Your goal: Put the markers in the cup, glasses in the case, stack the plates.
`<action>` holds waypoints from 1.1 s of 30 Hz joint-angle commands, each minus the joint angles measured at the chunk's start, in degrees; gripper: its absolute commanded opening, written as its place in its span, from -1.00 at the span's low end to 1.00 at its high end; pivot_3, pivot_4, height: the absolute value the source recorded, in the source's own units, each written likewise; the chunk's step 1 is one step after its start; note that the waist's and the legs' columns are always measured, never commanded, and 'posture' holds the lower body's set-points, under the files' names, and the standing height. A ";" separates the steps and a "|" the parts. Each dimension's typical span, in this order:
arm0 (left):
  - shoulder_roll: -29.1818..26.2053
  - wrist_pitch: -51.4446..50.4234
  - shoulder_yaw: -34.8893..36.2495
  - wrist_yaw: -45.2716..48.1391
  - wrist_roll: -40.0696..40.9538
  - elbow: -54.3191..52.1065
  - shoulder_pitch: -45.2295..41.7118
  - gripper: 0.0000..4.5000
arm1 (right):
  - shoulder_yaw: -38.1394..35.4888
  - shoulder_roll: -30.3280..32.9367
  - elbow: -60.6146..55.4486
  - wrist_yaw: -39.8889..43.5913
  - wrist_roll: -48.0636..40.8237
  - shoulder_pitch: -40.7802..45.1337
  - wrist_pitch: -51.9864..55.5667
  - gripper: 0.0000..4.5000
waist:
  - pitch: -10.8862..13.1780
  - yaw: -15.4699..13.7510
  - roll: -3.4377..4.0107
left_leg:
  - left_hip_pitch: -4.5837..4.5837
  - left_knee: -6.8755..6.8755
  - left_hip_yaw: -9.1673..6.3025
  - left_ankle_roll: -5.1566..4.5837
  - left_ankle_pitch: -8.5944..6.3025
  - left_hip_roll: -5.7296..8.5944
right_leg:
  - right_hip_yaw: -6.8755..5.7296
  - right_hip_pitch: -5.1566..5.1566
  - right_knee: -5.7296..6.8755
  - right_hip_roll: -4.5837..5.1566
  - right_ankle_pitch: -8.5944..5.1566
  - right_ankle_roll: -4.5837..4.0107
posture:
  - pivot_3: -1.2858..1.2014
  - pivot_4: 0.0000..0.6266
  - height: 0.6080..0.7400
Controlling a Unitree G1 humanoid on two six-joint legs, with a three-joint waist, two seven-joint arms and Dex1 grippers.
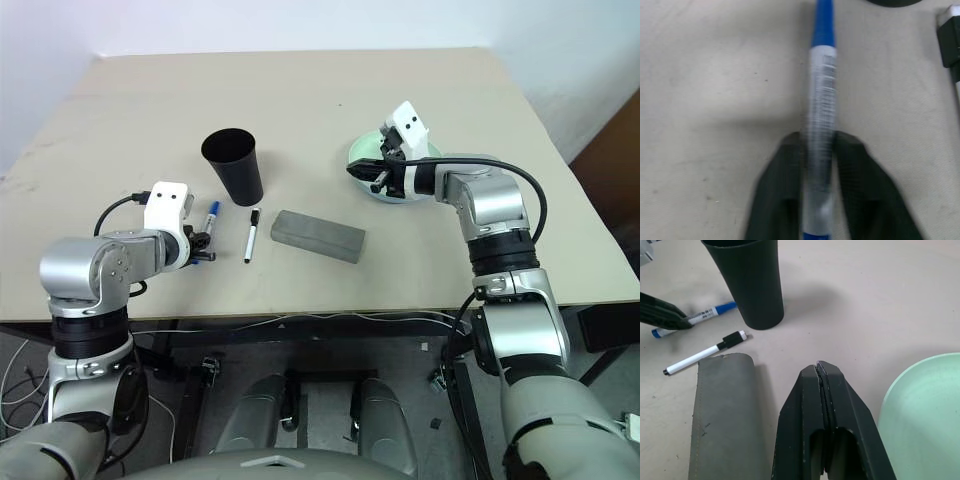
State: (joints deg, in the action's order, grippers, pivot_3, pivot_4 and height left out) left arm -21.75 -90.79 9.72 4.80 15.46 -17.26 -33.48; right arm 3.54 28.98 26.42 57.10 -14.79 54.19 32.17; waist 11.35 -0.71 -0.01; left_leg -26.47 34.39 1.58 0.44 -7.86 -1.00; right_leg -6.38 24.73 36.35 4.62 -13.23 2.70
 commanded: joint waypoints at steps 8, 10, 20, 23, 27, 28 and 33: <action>-2.73 2.58 -0.08 -2.63 -4.66 -2.23 -1.84 -0.88 | -2.37 -0.06 0.33 0.60 -1.80 2.83 -1.07 -1.00 | 0.02 -0.01 -0.03 | 0.00 0.00 -0.01 -0.01 0.00 0.00 | 0.00 0.00 0.00 -0.01 0.00 0.00 | 0.03 -0.52 0.71; -4.80 4.40 -1.61 -2.98 -5.83 -1.88 -1.60 -0.88 | -2.89 -0.20 -0.79 1.78 -2.99 2.52 -1.04 -1.00 | 0.03 0.06 -0.04 | 0.00 0.00 -0.01 -0.01 0.00 0.00 | 0.00 0.00 0.00 -0.01 0.01 0.00 | 0.03 -0.52 0.71; -5.36 38.31 5.94 1.39 -5.84 2.69 -0.89 -0.88 | -5.52 0.30 -10.28 5.23 -10.07 -1.56 2.85 -1.00 | 0.07 -0.11 -0.12 | -0.02 0.01 0.01 0.01 -0.01 0.00 | 0.01 0.00 -0.03 0.09 0.14 -0.19 | 0.03 -0.52 0.71; -6.23 50.55 6.52 4.19 -5.57 5.91 -1.82 -0.88 | -5.26 0.15 -12.14 4.74 -10.41 -2.93 3.65 -1.00 | 0.07 -0.09 -0.12 | -0.02 0.02 0.04 0.08 -0.06 -0.01 | 0.01 0.00 -0.04 0.11 0.17 -0.21 | 0.03 -0.52 0.71; -6.36 59.75 7.13 10.12 -2.08 9.97 -3.98 -0.88 | -4.94 -0.23 -14.50 3.59 -10.31 -4.45 3.98 -1.00 | 0.07 -0.13 -0.12 | -0.03 0.02 0.13 0.06 -0.04 -0.01 | 0.00 0.00 -0.04 0.10 0.17 -0.21 | 0.03 -0.52 0.71; -6.28 61.88 6.90 12.33 -0.92 10.82 -4.56 -0.88 | -4.90 -0.35 -14.73 3.30 -10.21 -4.65 3.85 -1.00 | 0.07 -0.12 -0.12 | -0.04 0.03 0.17 0.03 -0.02 -0.01 | 0.00 0.00 -0.04 0.08 0.17 -0.21 | 0.03 -0.52 0.71; -6.25 71.15 5.07 18.30 -0.19 16.89 -7.27 -0.88 | -8.88 -1.86 -18.04 2.17 -14.70 -5.95 3.99 -1.00 | 0.07 -0.08 -0.12 | -0.05 0.06 0.24 -0.02 0.00 -0.01 | -0.01 0.00 -0.04 0.03 0.19 -0.18 | 0.03 -0.52 0.71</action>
State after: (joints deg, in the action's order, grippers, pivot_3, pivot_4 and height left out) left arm -27.24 -23.18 14.73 21.28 14.75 -1.40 -39.63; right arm -2.94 26.88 11.82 59.11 -26.81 47.90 36.20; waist 11.42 -0.79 -0.13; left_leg -26.52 34.44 1.84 0.41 -7.86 -1.01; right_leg -6.40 24.73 36.31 4.64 -13.02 2.55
